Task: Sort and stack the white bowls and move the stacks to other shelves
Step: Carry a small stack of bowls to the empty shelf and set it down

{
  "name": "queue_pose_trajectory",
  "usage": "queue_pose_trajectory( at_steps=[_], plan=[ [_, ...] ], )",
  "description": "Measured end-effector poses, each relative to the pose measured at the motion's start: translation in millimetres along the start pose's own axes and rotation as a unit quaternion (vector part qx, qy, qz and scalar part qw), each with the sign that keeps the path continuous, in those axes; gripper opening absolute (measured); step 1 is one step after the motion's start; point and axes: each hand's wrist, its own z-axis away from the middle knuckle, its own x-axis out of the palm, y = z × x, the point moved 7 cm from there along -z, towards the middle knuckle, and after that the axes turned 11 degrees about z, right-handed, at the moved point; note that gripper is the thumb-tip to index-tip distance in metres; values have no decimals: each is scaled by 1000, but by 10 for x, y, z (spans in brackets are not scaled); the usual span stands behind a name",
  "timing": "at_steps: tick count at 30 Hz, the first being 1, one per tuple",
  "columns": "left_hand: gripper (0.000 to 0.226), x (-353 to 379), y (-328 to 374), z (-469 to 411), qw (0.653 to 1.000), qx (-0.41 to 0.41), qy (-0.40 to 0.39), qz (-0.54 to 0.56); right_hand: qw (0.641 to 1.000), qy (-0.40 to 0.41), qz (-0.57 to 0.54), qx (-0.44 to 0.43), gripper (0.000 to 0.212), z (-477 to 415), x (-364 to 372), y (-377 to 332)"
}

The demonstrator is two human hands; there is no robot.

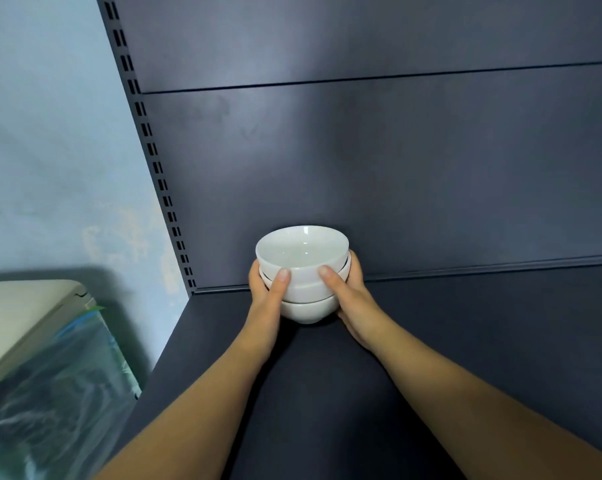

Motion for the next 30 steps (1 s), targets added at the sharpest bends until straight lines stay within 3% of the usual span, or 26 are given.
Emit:
queue_pose_trajectory(
  at_steps=[3, 8, 12, 14, 17, 26, 30],
  plan=[
    [100, 57, 24, 172, 999, -12, -43, 2, 999, 35, -2, 4, 71, 286, 15, -69],
    [106, 283, 126, 656, 993, -40, -103, 44, 994, 108, -10, -11, 88, 981, -9, -306],
    [92, 593, 262, 1126, 982, -59, -148, 103, 985, 164, -32, -39, 83, 1643, -77, -508],
    [88, 770, 345, 1363, 979, -49, -154, 125, 976, 209, -31, -57, 95, 1968, -157, -614],
    [79, 1160, 402, 1770, 967, -47, -196, 153, 959, 273, -18, -81, 108, 2537, -358, -808],
    [92, 2703, 82, 3062, 916, -132, -320, 205, 901, 420, 64, -88, 103, 4432, -1380, -1148],
    [81, 3543, -149, 3719, 886, -176, -368, 220, 879, 463, 95, -67, 102, 5331, -1959, -1255]
  ],
)
